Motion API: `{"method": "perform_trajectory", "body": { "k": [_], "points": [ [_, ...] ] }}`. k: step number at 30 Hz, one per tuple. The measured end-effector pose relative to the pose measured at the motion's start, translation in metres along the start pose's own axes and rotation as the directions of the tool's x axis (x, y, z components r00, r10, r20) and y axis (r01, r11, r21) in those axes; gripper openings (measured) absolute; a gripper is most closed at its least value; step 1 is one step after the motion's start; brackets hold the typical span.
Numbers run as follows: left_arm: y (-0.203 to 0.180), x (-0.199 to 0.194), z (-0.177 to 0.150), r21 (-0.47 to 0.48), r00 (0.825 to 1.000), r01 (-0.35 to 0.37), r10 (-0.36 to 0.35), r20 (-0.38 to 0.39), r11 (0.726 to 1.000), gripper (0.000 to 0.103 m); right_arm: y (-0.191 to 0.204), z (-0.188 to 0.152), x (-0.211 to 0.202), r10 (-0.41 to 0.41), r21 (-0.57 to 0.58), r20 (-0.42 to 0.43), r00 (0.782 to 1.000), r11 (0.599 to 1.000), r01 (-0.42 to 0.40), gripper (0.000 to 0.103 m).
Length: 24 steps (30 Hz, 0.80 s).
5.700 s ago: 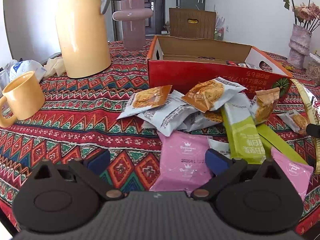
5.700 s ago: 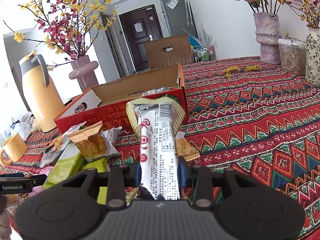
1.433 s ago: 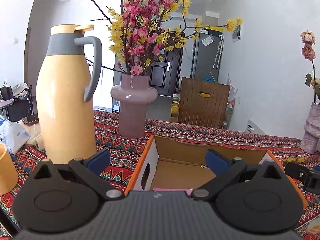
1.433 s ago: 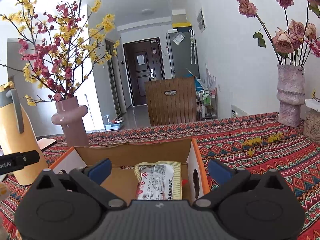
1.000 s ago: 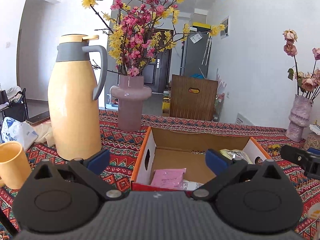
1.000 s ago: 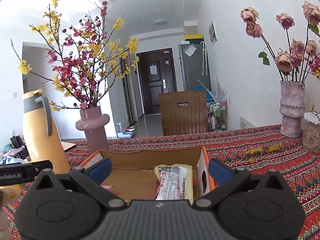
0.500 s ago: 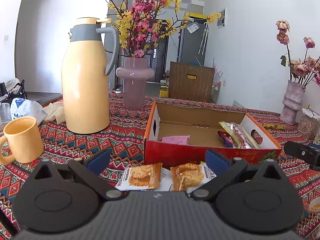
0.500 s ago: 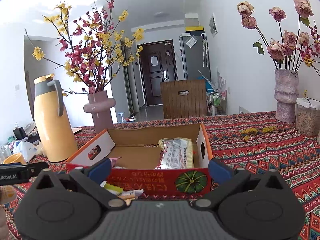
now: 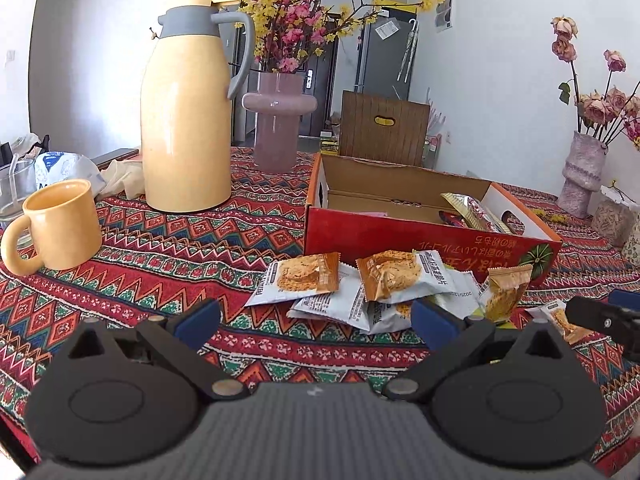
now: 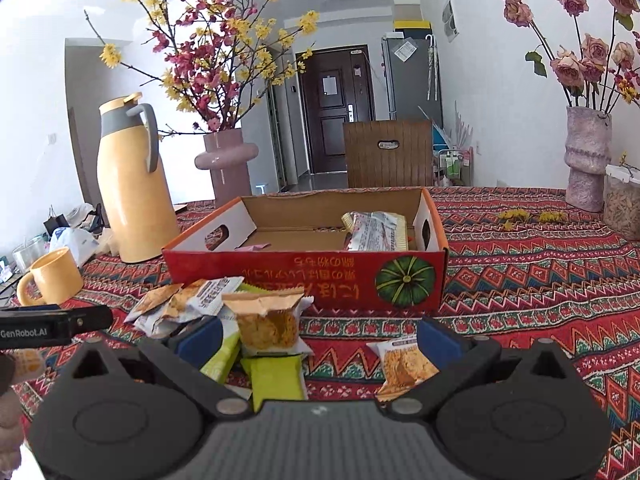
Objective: Organize snacks
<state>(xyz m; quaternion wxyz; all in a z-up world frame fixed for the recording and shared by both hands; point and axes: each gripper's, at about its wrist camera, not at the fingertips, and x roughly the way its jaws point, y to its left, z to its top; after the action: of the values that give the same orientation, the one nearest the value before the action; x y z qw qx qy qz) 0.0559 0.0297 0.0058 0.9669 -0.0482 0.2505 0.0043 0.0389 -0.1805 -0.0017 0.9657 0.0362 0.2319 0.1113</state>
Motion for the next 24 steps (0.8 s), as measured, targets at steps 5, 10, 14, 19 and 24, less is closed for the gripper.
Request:
{"method": "perform_trajectory", "body": {
  "k": [5,10,14,19,24],
  "points": [
    [-0.002,-0.009,-0.009,0.009,1.000,0.016,-0.016,-0.011,1.000,0.103,0.018,-0.018,-0.005,0.014,-0.042,-0.039,0.999,0.999,-0.016,0.103],
    [-0.004,-0.019,-0.021,0.017,0.999,0.033,-0.033,-0.027,0.999,0.103,0.031,-0.034,-0.015,0.013,-0.073,-0.056,0.998,0.997,-0.017,0.102],
    [-0.006,-0.024,-0.027,0.022,0.998,0.045,-0.044,-0.038,0.999,0.103,0.041,-0.046,-0.025,0.000,-0.116,-0.057,0.998,0.993,-0.006,0.099],
    [-0.008,-0.029,-0.031,0.031,0.997,0.064,-0.063,-0.047,0.997,0.103,0.052,-0.058,-0.033,-0.013,-0.164,-0.058,0.998,0.986,0.003,0.096],
    [-0.006,-0.032,-0.036,0.036,0.995,0.078,-0.076,-0.057,0.996,0.103,0.062,-0.062,-0.035,-0.027,-0.197,-0.055,0.998,0.980,0.016,0.096]
  ]
}}
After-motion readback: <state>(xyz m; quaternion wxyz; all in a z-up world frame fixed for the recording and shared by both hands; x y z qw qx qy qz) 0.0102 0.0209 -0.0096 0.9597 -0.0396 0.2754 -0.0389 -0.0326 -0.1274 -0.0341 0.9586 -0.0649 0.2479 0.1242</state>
